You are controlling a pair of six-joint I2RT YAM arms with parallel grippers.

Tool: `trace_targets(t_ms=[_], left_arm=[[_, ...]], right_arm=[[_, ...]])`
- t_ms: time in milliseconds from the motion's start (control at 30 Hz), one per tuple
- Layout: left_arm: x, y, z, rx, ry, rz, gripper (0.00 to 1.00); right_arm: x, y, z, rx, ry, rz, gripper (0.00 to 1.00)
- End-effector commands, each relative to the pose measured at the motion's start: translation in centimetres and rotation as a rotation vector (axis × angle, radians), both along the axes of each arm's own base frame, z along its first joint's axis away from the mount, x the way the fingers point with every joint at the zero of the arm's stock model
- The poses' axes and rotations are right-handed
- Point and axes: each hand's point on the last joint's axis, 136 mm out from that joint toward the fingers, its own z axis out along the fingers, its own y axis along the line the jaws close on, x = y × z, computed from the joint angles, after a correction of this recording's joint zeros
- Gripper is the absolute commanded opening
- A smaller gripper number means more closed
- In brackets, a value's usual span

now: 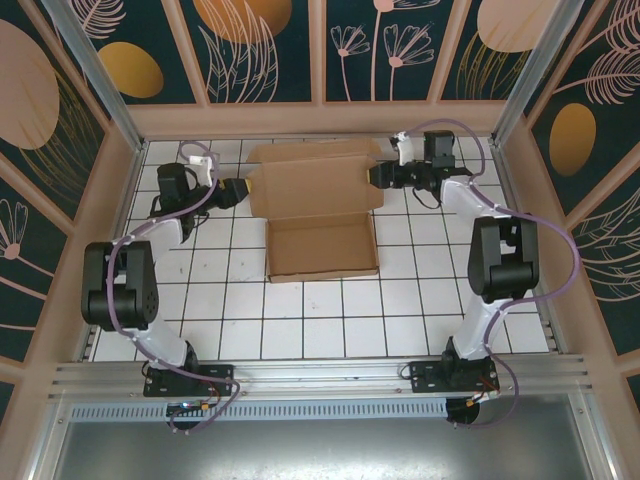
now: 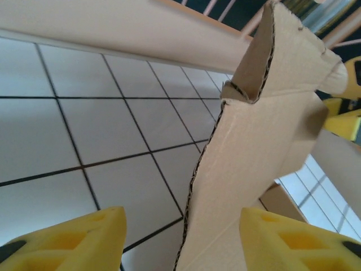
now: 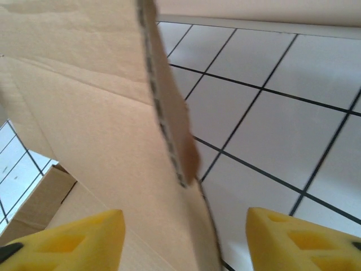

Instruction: Fold the paper box

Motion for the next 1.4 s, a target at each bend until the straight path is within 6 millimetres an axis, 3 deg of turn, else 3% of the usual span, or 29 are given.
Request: trace_targets(t_ms=[0, 333, 600, 800, 933, 1067, 1100, 1233, 1367], left_arm=[[-0.3, -1.4, 3.1, -0.076, -0.083, -0.111, 0.51], [0.1, -2.5, 0.5, -0.065, -0.028, -0.153, 0.35], [0.4, -3.5, 0.1, -0.022, -0.024, -0.174, 0.24], [0.6, -3.6, 0.5, 0.005, -0.039, -0.167, 0.01], [0.4, -4.5, 0.8, 0.054, -0.055, -0.16, 0.0], [0.7, -4.6, 0.9, 0.127, -0.059, -0.085, 0.0], [0.8, -4.2, 2.3, 0.139, -0.087, -0.04, 0.0], [1.1, -3.1, 4.7, 0.141, -0.133, 0.109, 0.0], [1.3, -3.2, 5.9, 0.166, -0.153, 0.214, 0.0]], right_arm=[[0.6, 0.7, 0.3, 0.012, -0.012, 0.034, 0.52], [0.5, 0.6, 0.0, 0.01, 0.003, 0.03, 0.21], [-0.1, 0.5, 0.4, 0.009, -0.002, 0.032, 0.2], [-0.3, 0.8, 0.9, 0.0, -0.015, 0.027, 0.07], [-0.3, 1.3, 1.8, -0.037, -0.066, -0.017, 0.0], [0.1, 1.5, 2.9, -0.098, -0.134, -0.149, 0.0], [0.0, 1.6, 3.3, -0.114, -0.164, -0.175, 0.0], [-0.4, 1.7, 5.1, -0.126, -0.26, -0.27, 0.0], [0.6, 1.3, 5.7, -0.082, -0.193, -0.399, 0.0]])
